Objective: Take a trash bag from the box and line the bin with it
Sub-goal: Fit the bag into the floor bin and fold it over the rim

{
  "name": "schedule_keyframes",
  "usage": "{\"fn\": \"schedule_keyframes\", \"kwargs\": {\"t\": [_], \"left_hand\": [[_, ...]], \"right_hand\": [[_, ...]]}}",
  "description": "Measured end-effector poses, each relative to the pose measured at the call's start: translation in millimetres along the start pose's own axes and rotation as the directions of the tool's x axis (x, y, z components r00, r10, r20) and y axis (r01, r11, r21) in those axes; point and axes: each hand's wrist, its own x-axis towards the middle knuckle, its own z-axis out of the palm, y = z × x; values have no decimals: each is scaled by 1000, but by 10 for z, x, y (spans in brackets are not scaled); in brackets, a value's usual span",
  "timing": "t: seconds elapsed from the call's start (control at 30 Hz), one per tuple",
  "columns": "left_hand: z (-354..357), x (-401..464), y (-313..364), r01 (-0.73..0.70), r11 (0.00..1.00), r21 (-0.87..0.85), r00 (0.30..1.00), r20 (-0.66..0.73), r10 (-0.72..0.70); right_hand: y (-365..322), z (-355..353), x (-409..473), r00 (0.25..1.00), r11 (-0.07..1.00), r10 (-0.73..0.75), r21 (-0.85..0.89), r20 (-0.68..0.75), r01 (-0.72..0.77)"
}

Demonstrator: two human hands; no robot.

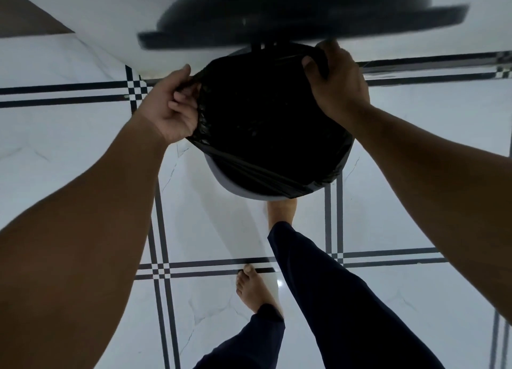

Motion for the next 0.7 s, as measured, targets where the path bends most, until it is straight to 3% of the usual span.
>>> {"fn": "schedule_keyframes", "kwargs": {"t": [0.07, 0.17, 0.27, 0.37, 0.43, 0.57, 0.7], "left_hand": [[-82, -20, -42, -36, 998, -59, 994, 99, 42], [-132, -79, -82, -57, 994, -97, 992, 109, 67], [11, -77, -72, -68, 998, -10, 995, -69, 67], [187, -15, -81, -119, 986, 117, 935, -322, 151], [273, -26, -102, -157, 984, 79, 917, -359, 175], [303, -137, -63, -144, 946, -291, 976, -198, 88], [252, -203, 5, -26, 933, -359, 998, -65, 2]], "right_hand": [[-32, -4, 10, 998, 998, 53, -17, -16, -53], [-33, 33, 4, 998, 1000, -9, 8, -69, 10], [-3, 53, -22, 994, 999, -38, 0, -99, 38], [-8, 52, -28, 997, 1000, 19, 14, -79, -18], [-15, 49, -28, 997, 999, 10, 39, -70, -7], [-16, 16, -42, 996, 995, -80, 49, -41, 82], [-39, -43, -20, 999, 997, -33, 76, -25, 35]]}}
